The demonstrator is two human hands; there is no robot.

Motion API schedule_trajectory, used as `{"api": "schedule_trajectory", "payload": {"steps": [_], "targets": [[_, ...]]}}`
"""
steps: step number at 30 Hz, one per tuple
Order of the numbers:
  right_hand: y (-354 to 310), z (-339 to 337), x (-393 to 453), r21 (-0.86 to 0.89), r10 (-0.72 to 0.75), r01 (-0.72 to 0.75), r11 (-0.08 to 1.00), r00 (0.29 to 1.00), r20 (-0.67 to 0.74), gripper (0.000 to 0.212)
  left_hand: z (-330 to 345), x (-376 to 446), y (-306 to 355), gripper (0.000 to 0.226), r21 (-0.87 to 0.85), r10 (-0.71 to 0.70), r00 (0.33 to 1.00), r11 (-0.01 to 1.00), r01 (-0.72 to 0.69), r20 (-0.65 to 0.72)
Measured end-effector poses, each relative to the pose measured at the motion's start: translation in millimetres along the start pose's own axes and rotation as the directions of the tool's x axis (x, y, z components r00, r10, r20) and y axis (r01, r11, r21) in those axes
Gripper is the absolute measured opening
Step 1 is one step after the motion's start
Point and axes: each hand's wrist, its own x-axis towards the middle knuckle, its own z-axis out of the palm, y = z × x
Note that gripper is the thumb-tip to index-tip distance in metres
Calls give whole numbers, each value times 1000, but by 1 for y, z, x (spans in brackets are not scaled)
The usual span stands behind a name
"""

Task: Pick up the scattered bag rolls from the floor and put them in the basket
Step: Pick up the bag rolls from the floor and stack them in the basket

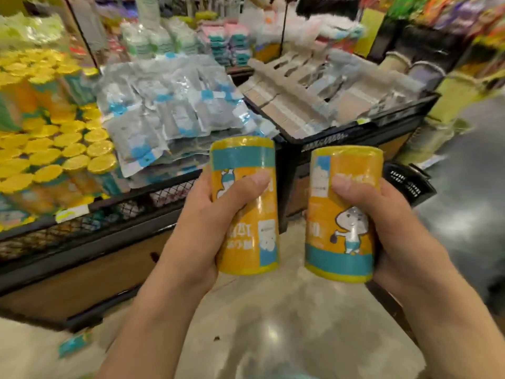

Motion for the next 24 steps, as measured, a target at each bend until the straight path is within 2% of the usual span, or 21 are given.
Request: {"api": "schedule_trajectory", "payload": {"steps": [3, 8, 13, 16, 19, 22, 24], "targets": [[-15, -62, 6, 51, 6, -1, 999, 996, -90, 53, 57, 37, -19, 46, 8, -35, 997, 999, 35, 73], [-34, -162, 18, 53, 6, 11, 999, 950, -312, 59, 152, 99, -51, 57, 45, -140, 963, 990, 134, 232], [-41, -242, 35, 42, -14, 37, 998, 886, -463, 72, 231, 159, -81, 52, 110, -202, 903, 979, 173, 379], [-43, -284, 55, 68, -17, 65, 996, 841, -540, 60, 276, 200, -101, 51, 128, -234, 858, 972, 197, 458], [-51, -324, 84, 59, -16, 63, 996, 808, -589, 57, 318, 247, -121, 50, 127, -281, 802, 959, 253, 527], [-63, -360, 119, 57, -16, 70, 996, 760, -650, 57, 360, 298, -135, 66, 165, -299, 758, 954, 250, 580], [-70, -382, 139, 61, -16, 78, 995, 731, -682, 58, 387, 330, -143, 69, 181, -305, 726, 952, 246, 616]]}}
